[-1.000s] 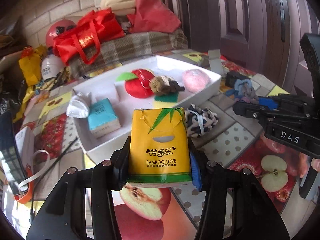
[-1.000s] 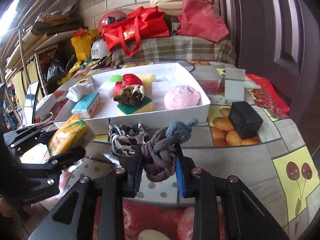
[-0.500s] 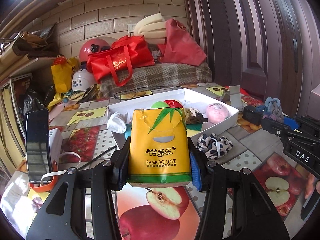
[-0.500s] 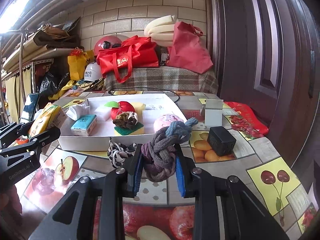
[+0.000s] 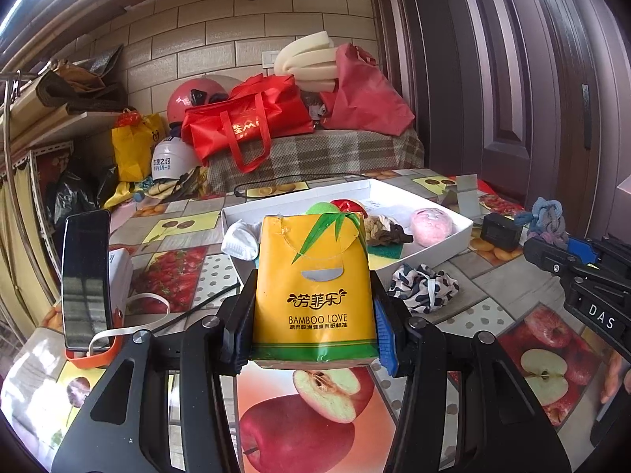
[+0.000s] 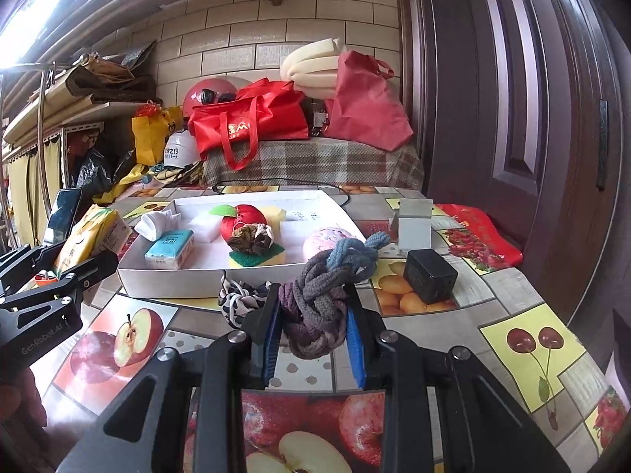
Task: Organize soft objects
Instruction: 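Carry the tissue pack and rope knot into the white tray and open both tools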
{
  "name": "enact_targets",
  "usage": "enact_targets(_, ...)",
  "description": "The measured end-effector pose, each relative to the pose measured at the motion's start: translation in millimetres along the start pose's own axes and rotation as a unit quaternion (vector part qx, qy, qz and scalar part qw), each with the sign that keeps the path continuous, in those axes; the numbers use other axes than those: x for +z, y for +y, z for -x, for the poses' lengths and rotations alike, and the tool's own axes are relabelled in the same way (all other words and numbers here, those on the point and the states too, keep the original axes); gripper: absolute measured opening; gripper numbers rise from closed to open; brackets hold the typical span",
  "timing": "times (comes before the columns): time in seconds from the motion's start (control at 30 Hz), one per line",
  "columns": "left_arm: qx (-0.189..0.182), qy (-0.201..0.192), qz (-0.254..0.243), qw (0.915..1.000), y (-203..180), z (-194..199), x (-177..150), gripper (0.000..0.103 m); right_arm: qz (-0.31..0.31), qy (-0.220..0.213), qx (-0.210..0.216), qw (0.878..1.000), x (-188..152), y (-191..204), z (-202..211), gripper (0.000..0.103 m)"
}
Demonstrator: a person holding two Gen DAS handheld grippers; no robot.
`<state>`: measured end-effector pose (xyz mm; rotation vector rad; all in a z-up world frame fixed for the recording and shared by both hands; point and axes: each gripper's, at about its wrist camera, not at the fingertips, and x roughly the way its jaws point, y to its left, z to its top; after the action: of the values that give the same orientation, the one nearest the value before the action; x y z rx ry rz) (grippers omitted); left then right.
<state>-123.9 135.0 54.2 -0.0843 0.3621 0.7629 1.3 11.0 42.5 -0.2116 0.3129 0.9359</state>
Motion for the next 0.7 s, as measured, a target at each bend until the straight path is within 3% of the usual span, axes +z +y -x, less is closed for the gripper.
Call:
enact_targets(0.23, 0.006, -0.001, -0.012, 0.9999, -6, -1, 0, 0.050, -0.002, -0.001, -0.002, 1.000, 2, 4, -5, 0.029)
enact_targets(0.7, 0.011, 0.014, 0.011, 0.9998, 2, -30, 11, 0.050, 0.000, 0.004, -0.003, 1.000, 13, 10, -32, 0.030)
